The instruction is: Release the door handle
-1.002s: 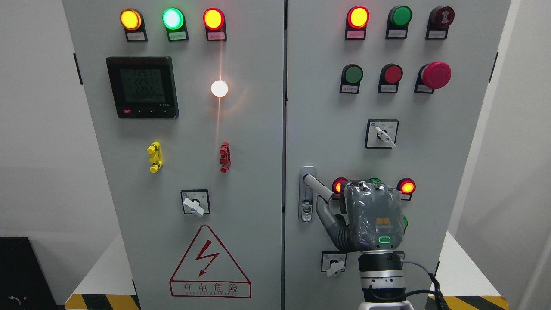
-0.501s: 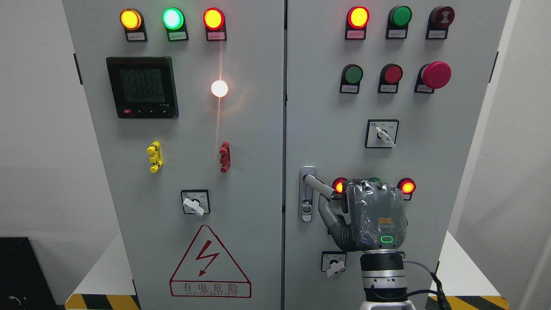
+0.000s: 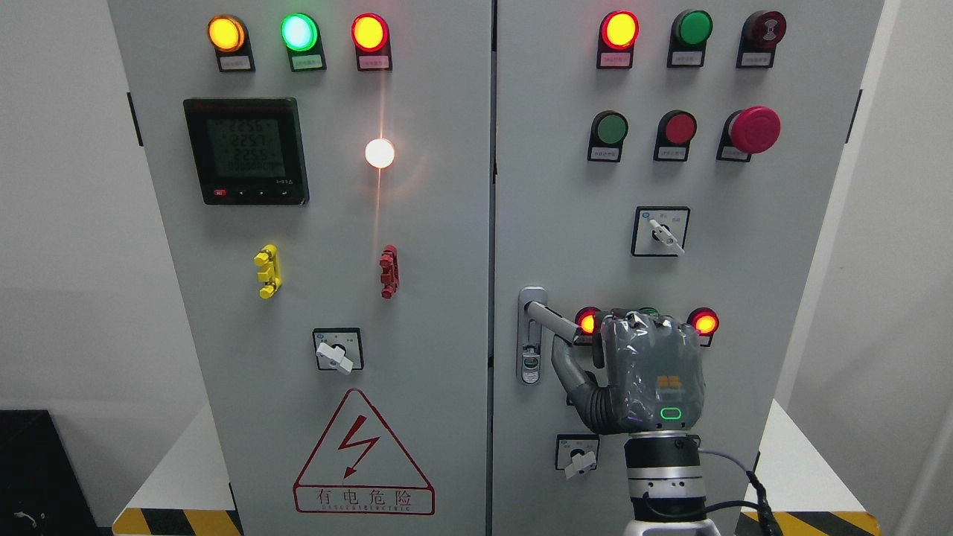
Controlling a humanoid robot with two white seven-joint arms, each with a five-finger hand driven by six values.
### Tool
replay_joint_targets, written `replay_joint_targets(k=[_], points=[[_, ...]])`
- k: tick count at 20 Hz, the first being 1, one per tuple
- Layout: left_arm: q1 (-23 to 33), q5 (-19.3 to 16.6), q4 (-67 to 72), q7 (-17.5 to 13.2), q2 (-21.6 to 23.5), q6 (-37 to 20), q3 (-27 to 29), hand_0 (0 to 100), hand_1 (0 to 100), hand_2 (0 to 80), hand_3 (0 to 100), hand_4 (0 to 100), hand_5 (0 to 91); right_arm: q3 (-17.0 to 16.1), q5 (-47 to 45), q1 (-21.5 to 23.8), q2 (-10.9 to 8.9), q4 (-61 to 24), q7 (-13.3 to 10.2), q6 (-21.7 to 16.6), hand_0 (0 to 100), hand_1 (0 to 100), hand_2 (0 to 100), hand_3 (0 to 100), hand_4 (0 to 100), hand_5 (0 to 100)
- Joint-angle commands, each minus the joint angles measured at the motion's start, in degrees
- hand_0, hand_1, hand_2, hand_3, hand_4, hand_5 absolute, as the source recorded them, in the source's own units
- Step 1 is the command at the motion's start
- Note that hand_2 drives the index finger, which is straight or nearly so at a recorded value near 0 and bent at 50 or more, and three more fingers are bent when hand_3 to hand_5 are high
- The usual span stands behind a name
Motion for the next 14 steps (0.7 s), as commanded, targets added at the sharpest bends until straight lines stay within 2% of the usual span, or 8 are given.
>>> replay_joint_targets(k=[1,14], points=[[0.53,-0.01,-0.02,0.01,-0.01,-0.01,0.0,12,56,0.0,0,0,0.0,-0.33,-0.03,-0.05,0.0,-0.31,0.06,-0.12,52,41,91,100,100,100],[0.53,-0.01,0.07,0.01,-0.01,-0.01,0.0,12,56,0.0,0,0,0.0,-0.41,-0.03,-0.23,0.0,-0.49,0.06,-0.12,53,41,91,100,100,100]])
